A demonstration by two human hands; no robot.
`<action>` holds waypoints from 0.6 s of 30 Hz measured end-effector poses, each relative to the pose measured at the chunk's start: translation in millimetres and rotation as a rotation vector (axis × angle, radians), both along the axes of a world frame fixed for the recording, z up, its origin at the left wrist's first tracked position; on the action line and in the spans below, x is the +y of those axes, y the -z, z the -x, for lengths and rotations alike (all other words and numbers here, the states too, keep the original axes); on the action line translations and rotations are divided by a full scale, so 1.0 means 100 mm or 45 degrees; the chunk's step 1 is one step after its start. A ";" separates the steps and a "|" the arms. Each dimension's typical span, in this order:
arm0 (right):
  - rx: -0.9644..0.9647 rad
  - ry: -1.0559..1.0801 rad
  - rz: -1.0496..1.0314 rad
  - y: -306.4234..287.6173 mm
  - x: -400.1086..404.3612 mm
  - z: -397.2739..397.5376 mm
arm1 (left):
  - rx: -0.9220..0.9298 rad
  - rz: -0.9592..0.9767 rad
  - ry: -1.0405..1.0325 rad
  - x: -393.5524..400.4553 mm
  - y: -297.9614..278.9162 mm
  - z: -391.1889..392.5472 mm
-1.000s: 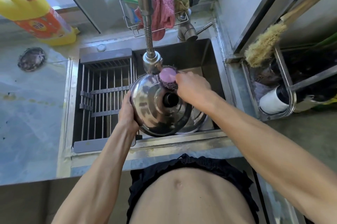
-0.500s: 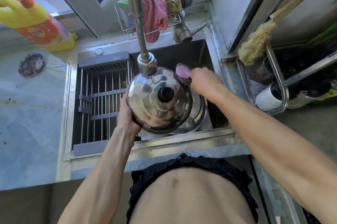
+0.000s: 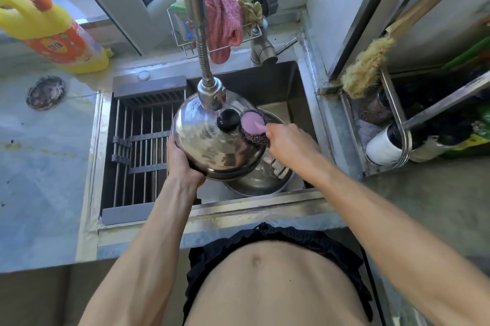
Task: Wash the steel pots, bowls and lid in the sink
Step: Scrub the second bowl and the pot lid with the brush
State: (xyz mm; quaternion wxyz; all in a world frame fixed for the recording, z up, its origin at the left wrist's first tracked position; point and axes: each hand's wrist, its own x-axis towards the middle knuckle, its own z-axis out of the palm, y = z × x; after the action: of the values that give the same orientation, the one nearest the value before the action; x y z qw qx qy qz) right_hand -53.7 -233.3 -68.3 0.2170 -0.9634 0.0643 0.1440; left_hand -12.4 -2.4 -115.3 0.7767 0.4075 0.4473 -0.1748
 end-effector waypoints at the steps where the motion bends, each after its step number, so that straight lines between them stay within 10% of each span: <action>1: 0.013 0.079 0.018 0.02 -0.06 -0.01 | 0.008 -0.002 -0.006 -0.03 -0.02 0.00; 18: -0.287 -0.317 0.048 -0.06 0.46 0.34 | -0.010 -0.190 -0.233 -0.28 -0.32 0.05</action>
State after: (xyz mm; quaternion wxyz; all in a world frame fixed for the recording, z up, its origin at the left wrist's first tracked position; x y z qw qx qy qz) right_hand -88.0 -187.3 -62.1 0.1851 -0.9778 -0.0775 0.0596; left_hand -17.6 -30.3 -83.6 0.7587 0.4225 0.4911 -0.0679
